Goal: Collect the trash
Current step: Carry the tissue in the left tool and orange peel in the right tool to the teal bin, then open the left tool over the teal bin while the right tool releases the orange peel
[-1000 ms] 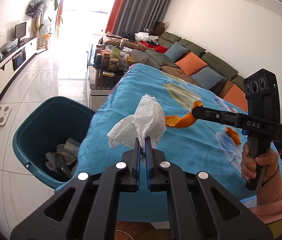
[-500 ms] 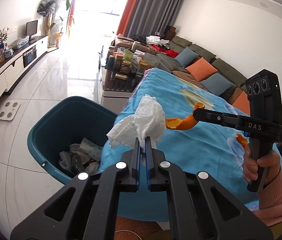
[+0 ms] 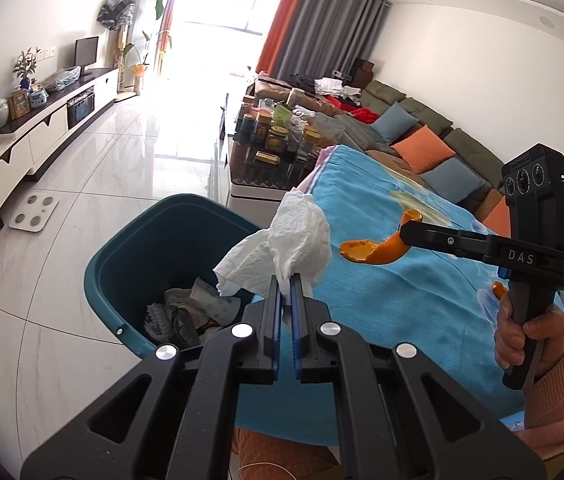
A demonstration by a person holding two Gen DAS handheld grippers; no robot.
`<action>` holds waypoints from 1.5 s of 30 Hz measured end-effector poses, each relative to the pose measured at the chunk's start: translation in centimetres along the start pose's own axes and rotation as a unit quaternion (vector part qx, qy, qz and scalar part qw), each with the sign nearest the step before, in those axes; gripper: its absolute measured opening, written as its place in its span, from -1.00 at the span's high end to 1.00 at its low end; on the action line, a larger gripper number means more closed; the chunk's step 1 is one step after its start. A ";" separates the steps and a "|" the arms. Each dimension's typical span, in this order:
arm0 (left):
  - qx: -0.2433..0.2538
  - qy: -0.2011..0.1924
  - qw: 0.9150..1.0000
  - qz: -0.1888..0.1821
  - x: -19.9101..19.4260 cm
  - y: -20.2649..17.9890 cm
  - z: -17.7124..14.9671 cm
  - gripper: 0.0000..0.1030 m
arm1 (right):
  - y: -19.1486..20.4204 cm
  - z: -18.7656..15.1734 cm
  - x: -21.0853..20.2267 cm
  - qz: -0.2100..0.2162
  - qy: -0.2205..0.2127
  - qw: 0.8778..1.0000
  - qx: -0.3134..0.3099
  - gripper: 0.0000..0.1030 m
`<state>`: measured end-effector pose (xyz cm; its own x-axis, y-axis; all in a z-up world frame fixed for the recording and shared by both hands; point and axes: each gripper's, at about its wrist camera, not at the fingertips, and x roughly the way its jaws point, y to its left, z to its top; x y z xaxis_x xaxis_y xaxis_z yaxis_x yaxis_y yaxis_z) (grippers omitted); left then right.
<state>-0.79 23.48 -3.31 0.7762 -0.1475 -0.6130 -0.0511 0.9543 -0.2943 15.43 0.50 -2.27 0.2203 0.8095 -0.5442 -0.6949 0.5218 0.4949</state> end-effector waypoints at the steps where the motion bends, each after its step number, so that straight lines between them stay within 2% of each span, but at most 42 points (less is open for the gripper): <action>1: -0.002 0.000 1.000 0.001 0.0 0.1 0.0 0.91 | 0.0 0.1 0.2 0.001 0.001 1.000 -0.001 0.72; 23: -0.036 0.010 0.999 0.025 1.7 2.9 0.2 0.91 | 1.7 1.8 4.3 -0.006 0.029 0.999 -0.014 0.72; 45: -0.063 0.042 0.995 0.059 6.0 5.7 0.9 0.90 | 3.1 2.9 10.2 -0.024 0.071 0.997 -0.024 0.72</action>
<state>4.12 28.23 -7.94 0.7058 -0.0623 -0.7057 -0.2213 0.9269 -0.3032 17.53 11.15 -4.33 0.1571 0.7367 -0.6577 -0.7186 0.5421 0.4356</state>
